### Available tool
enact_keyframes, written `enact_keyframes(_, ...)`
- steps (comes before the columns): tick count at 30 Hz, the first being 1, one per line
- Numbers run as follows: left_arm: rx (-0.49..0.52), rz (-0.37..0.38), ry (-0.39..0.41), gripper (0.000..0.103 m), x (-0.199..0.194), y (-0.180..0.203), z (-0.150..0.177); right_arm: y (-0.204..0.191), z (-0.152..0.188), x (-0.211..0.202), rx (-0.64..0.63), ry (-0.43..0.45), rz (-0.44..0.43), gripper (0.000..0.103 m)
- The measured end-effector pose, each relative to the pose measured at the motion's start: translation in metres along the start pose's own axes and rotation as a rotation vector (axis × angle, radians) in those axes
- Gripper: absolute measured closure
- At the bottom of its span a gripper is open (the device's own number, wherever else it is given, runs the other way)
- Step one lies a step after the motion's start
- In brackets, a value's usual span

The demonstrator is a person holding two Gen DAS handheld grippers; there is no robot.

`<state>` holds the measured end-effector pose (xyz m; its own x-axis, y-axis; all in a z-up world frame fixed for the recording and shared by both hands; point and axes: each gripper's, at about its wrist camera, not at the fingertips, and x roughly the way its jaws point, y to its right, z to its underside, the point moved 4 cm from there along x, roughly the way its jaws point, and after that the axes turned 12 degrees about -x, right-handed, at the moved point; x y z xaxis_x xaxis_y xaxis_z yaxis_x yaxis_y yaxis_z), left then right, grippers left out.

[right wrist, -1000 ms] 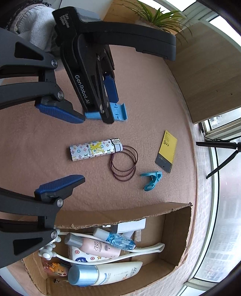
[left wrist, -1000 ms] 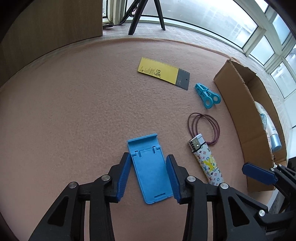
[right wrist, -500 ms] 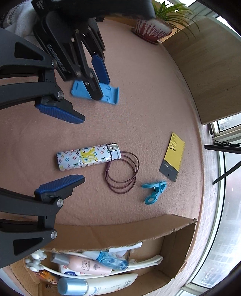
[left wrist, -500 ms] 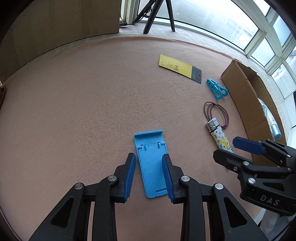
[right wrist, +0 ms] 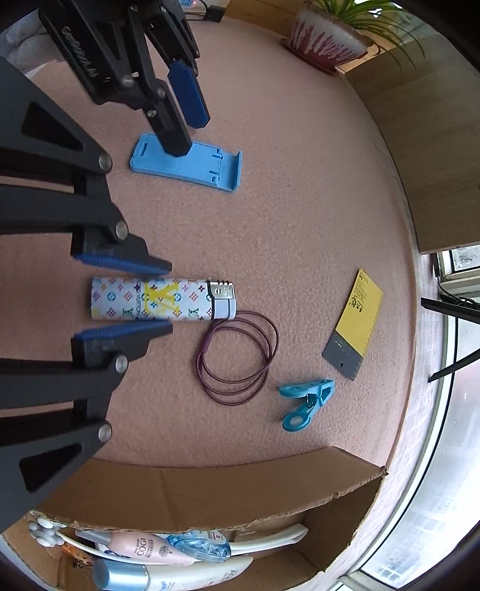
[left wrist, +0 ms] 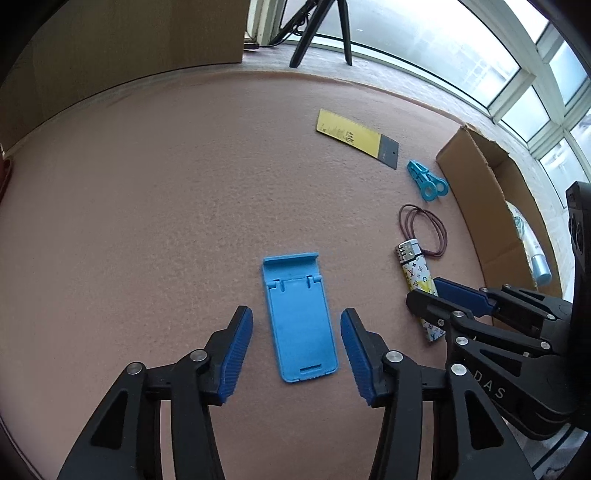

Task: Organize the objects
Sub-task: 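Lower the left gripper to the blue phone stand while the right lowers to the lighter, then grasp the blue phone stand with the left gripper while the right grasps the lighter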

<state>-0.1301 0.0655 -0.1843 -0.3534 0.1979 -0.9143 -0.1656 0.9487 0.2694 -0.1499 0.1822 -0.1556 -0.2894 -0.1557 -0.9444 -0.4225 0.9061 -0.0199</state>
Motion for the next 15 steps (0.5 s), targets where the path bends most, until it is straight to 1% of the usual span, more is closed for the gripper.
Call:
enact_keyframes(2,0.023,-0.024,-0.009,0.051,0.007,0.006,0.001,0.001,0.003,-0.002,0.011,0.003,-0.008,0.082)
enact_keyframes(3,0.036,-0.041,0.005,0.053,0.008,0.008,0.002,0.002,0.004,-0.003,0.015,0.004,-0.012,0.082)
enact_keyframes(5,0.053,-0.062,0.022,0.062,0.009,0.010,0.002,0.001,0.007,-0.004,0.018,0.005,-0.015,0.082)
enact_keyframes(8,0.044,-0.041,0.019,0.063,0.009,0.006,0.001,0.002,0.012,-0.006,0.035,0.011,-0.026,0.082)
enact_keyframes(15,0.009,-0.025,0.016,0.063,-0.001,-0.005,0.008,0.002,0.025,-0.016,0.071,0.035,-0.068,0.082)
